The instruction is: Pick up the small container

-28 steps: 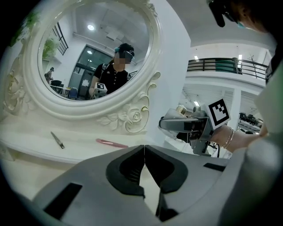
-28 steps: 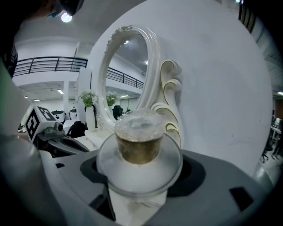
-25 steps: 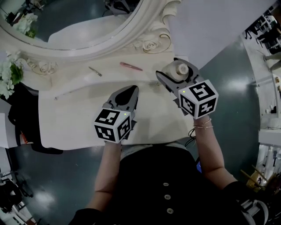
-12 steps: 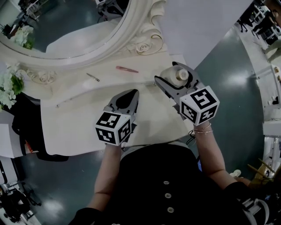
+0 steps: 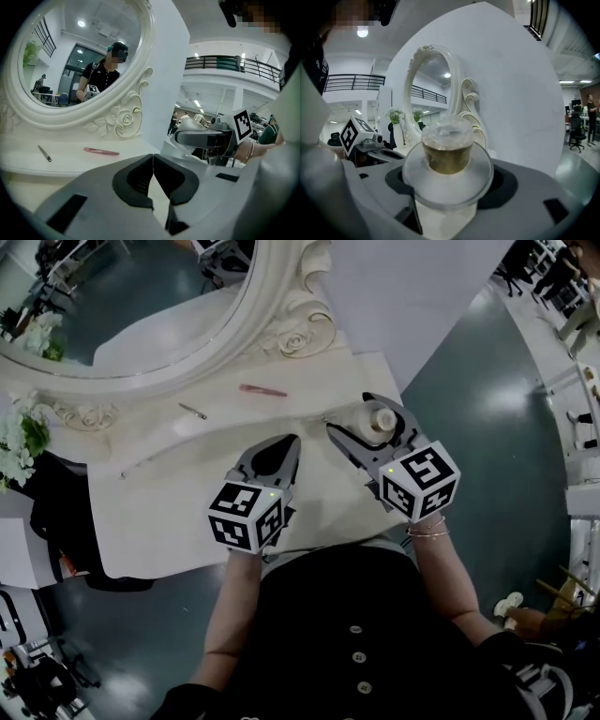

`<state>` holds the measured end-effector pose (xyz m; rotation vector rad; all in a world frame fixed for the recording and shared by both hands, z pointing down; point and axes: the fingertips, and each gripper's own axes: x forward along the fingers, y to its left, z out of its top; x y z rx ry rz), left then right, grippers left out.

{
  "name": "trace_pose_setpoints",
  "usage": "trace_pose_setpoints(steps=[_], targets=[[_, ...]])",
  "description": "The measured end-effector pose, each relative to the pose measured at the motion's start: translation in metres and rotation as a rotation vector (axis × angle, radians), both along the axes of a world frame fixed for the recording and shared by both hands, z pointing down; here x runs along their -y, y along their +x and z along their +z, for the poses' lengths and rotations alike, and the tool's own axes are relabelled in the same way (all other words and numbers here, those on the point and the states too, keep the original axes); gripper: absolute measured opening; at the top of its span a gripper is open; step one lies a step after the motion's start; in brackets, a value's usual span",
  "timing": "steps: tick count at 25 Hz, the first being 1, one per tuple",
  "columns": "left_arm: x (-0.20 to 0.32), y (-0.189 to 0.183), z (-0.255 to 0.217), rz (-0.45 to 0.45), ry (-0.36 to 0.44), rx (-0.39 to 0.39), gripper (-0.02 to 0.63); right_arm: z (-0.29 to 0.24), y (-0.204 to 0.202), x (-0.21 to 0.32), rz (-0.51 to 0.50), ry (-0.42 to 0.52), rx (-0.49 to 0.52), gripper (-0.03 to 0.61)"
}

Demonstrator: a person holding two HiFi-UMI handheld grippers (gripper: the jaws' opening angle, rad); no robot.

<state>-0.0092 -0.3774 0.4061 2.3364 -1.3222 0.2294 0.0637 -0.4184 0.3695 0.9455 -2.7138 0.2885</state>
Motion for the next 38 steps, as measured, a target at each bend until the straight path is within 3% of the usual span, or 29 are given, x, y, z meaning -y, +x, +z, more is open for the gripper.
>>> trace_pose_setpoints(steps=[22, 38], targets=[[-0.021, 0.019, 0.029, 0.037, -0.081, 0.016, 0.014, 0.039, 0.002, -0.042, -0.036, -0.117, -0.001, 0.341], [-0.024, 0.019, 0.028, 0.061, -0.081, 0.014, 0.014, 0.036, 0.001, -0.044, -0.034, -0.115, 0.008, 0.341]])
